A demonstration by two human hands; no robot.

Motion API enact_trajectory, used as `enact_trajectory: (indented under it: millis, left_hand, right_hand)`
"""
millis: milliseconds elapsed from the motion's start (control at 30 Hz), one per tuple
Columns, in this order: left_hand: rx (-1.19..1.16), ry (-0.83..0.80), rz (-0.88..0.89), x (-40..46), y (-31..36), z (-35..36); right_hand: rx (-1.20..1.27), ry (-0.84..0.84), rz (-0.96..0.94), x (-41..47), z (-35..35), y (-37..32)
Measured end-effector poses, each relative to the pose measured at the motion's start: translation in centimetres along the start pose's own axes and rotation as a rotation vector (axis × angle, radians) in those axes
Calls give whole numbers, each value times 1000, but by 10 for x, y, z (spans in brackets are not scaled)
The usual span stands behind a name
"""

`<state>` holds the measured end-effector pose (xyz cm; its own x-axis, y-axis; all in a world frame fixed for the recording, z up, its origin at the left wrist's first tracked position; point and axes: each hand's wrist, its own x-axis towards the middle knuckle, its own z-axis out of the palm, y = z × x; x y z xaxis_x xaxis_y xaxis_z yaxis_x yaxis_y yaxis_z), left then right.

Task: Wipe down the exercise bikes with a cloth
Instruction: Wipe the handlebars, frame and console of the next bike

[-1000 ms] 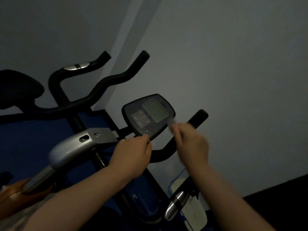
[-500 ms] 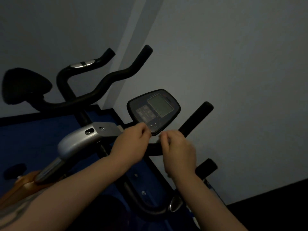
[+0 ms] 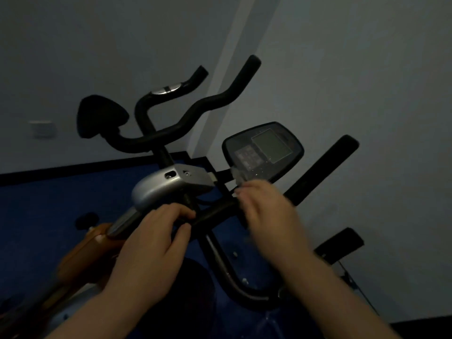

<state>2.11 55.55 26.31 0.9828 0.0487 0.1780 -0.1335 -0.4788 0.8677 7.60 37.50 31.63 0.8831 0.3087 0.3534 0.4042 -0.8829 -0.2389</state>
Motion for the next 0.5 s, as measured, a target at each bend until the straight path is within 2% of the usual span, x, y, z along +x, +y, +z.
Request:
enact_trajectory:
  millis: [67,200,333,433,500]
  left_hand:
    - [-4,18,-16,1,-2,1]
    - [-13,63,-21,0,-1,3]
    - [-23,60,-30,0,0,3]
    - [-28,52,-24,0,0,3]
    - [-37,50,-29,0,0,3]
  right_hand:
    - [97,-44,25,9,-23,19]
    - [-192,100,145,-3,-13,32]
    - [-5,224,99,-11,34,0]
    - [-22,64,-69,3,25,-7]
    - [-53,1,-71,12,11,5]
